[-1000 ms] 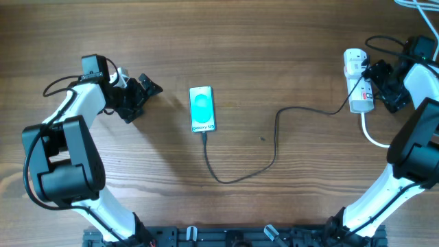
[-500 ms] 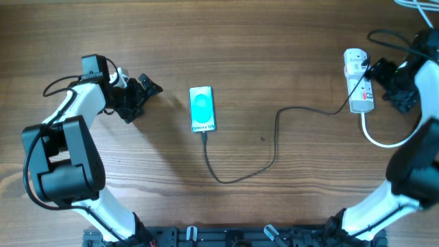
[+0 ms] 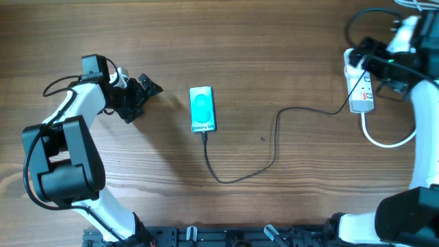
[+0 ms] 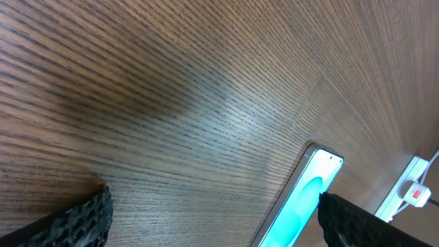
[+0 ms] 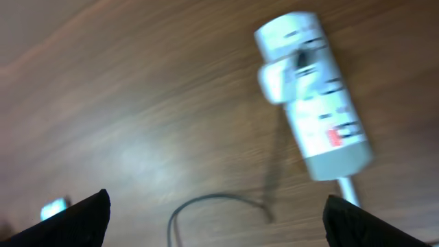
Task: Plug charger to phone and switch on socket
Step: 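Lift the right gripper off the power strip and move it left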
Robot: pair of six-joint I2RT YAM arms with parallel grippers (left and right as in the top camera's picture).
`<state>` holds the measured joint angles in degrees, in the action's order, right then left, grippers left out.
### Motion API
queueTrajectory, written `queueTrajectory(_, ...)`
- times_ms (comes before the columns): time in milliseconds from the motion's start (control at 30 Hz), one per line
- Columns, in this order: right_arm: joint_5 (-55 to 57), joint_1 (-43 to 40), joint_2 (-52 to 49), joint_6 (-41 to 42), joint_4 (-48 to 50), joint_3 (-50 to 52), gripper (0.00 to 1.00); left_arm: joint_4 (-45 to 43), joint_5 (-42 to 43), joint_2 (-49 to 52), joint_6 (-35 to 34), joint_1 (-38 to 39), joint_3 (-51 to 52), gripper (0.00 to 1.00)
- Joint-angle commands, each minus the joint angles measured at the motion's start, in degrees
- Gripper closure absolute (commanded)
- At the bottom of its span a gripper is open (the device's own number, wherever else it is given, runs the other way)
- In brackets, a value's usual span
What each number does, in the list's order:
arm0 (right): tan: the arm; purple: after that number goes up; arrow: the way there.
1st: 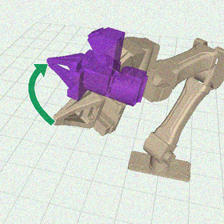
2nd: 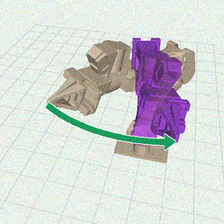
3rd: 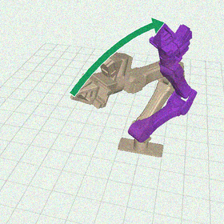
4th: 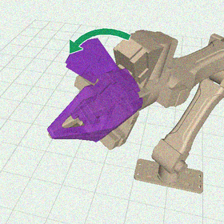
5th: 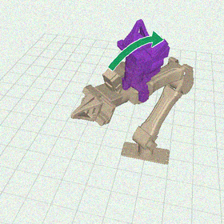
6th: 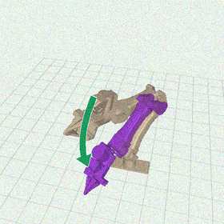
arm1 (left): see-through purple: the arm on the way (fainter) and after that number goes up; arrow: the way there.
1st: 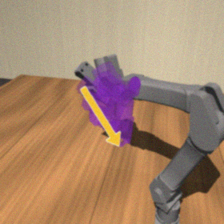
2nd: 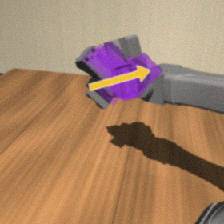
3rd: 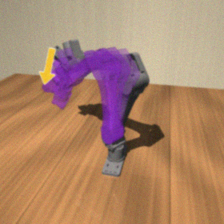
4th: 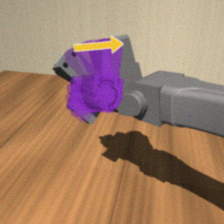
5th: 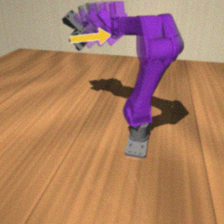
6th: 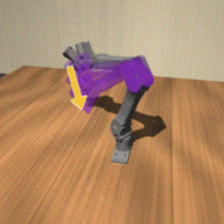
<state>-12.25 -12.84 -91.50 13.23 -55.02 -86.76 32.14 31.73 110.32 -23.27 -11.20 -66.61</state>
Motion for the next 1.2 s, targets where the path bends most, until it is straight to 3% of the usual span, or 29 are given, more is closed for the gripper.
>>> queueTrajectory(0,-2.8,6.2,-0.2,-2.7,0.5,4.6,0.0,0.2,-2.1,0.2,-0.3,0.4,0.2,0.0)
queueTrajectory(233,-2.9,15.4,-0.8,-2.3,6.9,13.1,0.0,0.2,-2.1,0.2,-0.3,0.4,0.2,0.0)
queueTrajectory(567,-2.8,18.3,-1.0,14.3,14.3,22.6,0.0,-0.2,-2.3,0.2,-0.3,0.4,0.2,0.0)
queueTrajectory(1033,-1.1,18.3,-1.0,13.6,12.4,24.4,0.0,-0.2,-2.3,0.2,-0.3,0.4,0.2,0.0)
queueTrajectory(1167,-1.4,18.3,-1.0,9.2,10.6,24.4,0.0,-0.2,-2.3,0.2,-0.3,0.4,0.2,0.0)
